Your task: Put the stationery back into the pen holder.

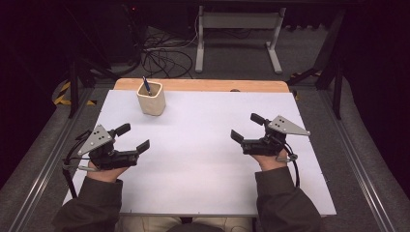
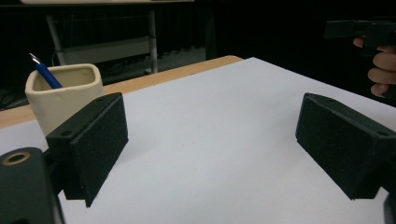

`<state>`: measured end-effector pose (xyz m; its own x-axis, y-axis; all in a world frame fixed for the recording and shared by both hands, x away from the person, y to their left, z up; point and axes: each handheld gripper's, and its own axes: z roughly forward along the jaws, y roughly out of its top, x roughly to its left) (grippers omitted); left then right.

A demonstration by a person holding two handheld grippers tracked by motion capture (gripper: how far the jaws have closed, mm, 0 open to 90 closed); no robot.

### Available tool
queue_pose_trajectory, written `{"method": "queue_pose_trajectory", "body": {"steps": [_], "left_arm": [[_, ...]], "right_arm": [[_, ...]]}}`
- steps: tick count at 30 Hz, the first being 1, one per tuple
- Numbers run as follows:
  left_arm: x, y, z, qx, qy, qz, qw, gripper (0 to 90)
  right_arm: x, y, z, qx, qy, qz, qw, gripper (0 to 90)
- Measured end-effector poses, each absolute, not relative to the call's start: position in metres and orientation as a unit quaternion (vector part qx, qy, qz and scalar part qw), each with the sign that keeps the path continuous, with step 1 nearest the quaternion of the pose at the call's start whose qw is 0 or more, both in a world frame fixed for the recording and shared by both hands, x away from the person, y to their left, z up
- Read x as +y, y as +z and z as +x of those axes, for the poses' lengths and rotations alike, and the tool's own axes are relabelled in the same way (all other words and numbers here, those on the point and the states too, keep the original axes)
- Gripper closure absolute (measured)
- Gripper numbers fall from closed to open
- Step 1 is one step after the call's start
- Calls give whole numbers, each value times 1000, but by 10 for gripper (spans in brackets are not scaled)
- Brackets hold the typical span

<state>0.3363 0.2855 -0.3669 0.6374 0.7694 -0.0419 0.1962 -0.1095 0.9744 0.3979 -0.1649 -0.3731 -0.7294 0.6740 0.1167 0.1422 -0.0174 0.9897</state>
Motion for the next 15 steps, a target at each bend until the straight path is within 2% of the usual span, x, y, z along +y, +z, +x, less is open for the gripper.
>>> {"method": "queue_pose_trajectory", "body": {"steps": [15], "left_arm": [[286, -367, 337, 344, 258, 698, 572, 82]], "right_arm": [[-194, -388, 389, 659, 638, 337, 212, 1]]}}
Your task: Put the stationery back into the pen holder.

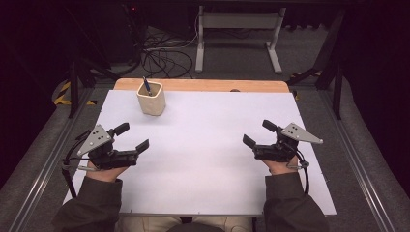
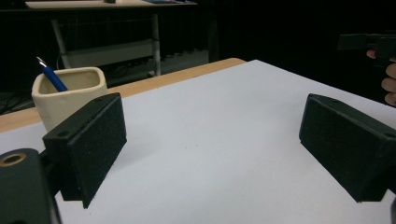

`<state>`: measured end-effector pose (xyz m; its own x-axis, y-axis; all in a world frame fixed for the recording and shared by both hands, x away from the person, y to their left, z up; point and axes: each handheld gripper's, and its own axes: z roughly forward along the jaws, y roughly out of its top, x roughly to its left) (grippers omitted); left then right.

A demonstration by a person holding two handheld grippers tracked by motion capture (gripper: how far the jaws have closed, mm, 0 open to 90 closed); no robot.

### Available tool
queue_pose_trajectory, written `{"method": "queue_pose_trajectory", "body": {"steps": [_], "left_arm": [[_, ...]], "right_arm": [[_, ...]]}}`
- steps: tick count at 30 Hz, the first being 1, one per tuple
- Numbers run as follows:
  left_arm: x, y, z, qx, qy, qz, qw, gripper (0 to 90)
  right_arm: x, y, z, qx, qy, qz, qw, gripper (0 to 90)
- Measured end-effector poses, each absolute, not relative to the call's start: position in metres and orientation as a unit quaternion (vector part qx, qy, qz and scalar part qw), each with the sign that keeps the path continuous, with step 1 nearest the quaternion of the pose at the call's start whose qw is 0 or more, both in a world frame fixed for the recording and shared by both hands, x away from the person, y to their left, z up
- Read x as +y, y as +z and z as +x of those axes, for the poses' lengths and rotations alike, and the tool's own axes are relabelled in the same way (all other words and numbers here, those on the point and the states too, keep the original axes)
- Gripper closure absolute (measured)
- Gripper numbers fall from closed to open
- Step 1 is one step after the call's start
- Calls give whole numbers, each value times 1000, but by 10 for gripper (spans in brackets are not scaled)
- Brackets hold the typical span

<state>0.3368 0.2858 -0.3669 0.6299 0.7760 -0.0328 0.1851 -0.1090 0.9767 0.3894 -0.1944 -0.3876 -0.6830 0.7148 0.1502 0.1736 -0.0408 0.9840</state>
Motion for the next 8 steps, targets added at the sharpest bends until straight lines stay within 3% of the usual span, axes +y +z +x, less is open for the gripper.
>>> {"method": "queue_pose_trajectory", "body": {"steps": [8], "left_arm": [[287, -373, 341, 349, 257, 703, 563, 75]], "right_arm": [[-193, -395, 395, 680, 611, 342, 217, 1]]}}
